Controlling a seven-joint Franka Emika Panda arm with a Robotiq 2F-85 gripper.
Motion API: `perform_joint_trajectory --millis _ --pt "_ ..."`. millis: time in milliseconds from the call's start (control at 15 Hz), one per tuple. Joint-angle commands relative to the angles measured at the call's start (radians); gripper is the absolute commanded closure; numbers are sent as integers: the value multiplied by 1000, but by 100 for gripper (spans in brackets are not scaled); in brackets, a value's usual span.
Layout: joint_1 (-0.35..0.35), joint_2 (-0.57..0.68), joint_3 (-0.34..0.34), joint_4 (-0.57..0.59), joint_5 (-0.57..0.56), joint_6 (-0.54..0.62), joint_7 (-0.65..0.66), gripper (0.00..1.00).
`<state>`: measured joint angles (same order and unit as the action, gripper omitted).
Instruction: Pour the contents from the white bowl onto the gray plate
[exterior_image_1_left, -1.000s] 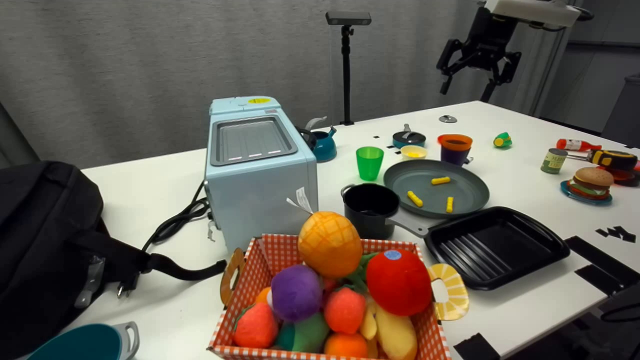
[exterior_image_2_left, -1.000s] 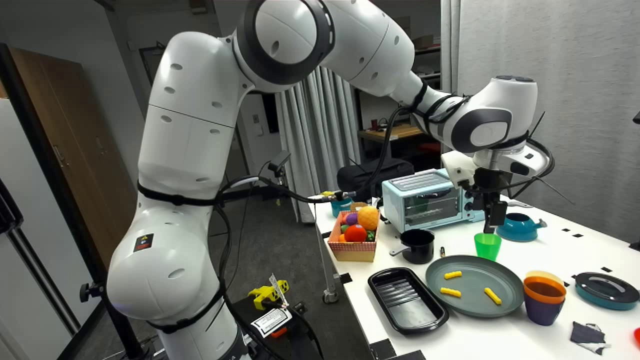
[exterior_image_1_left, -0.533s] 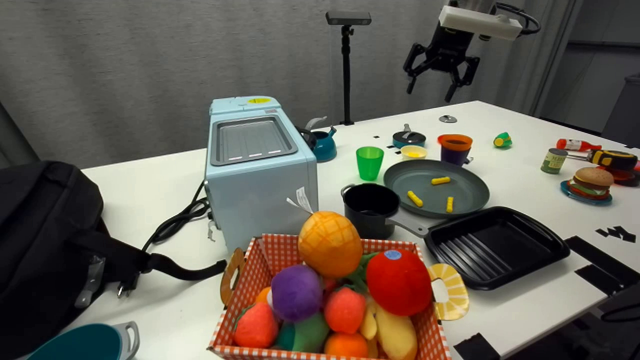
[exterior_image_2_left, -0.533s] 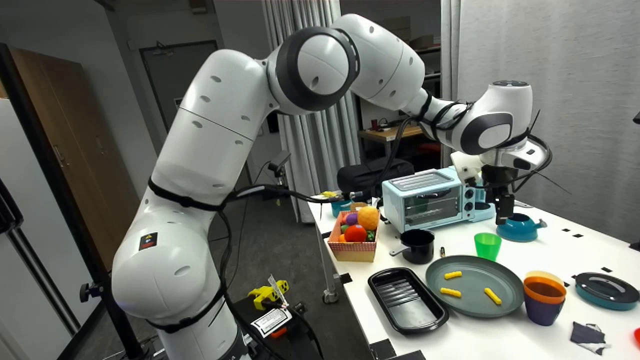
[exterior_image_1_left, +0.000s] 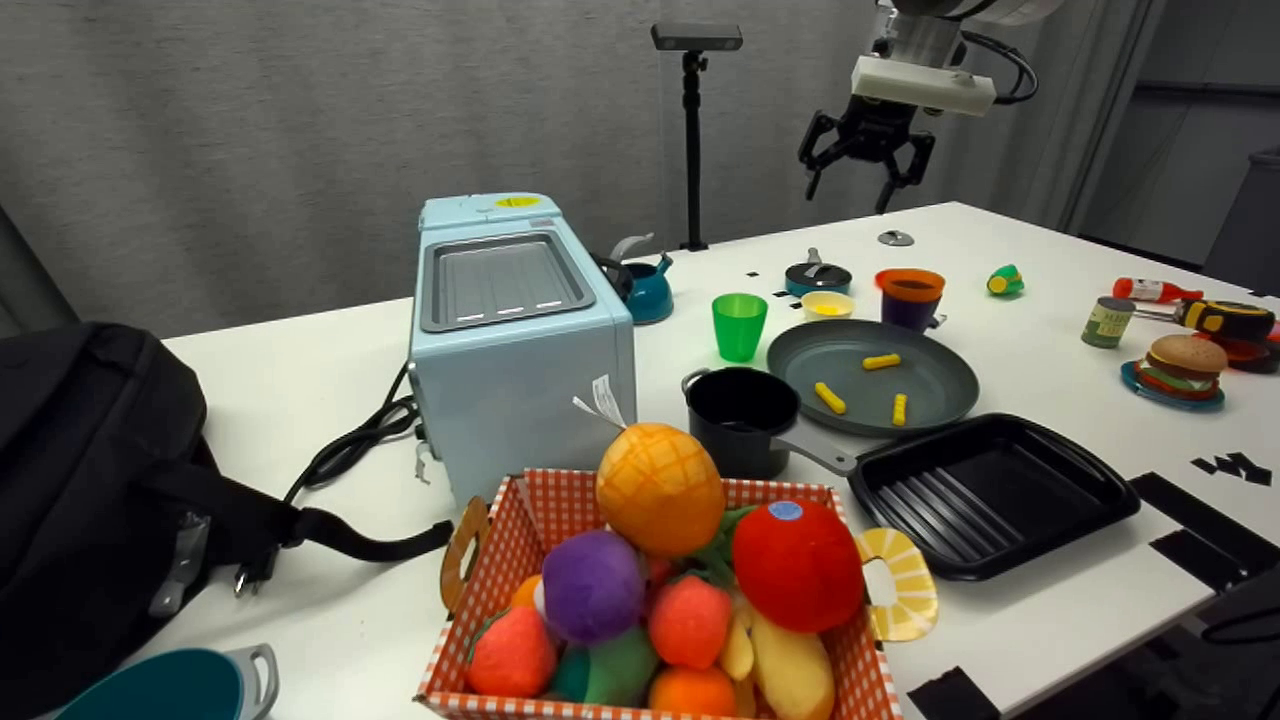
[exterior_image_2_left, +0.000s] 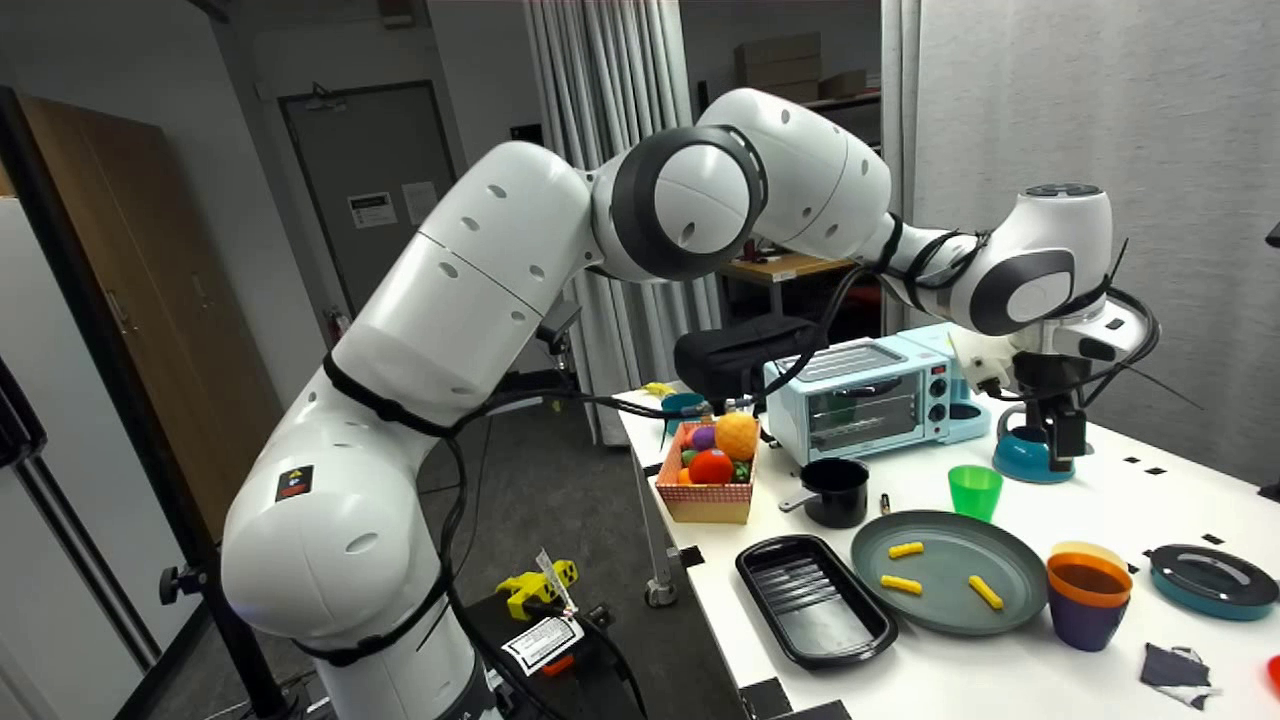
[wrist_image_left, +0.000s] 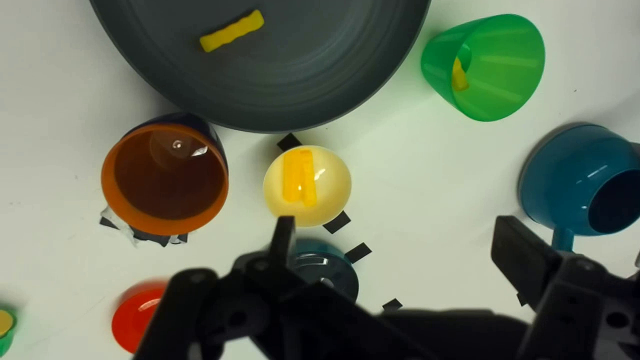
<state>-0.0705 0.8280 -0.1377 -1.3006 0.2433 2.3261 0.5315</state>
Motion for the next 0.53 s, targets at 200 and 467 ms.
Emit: perform_joint_trajectory --millis 200,467 --pt "-5 11 5 20 -5 -3 2 0" --pt "2 33 5 42 -10 7 8 0"
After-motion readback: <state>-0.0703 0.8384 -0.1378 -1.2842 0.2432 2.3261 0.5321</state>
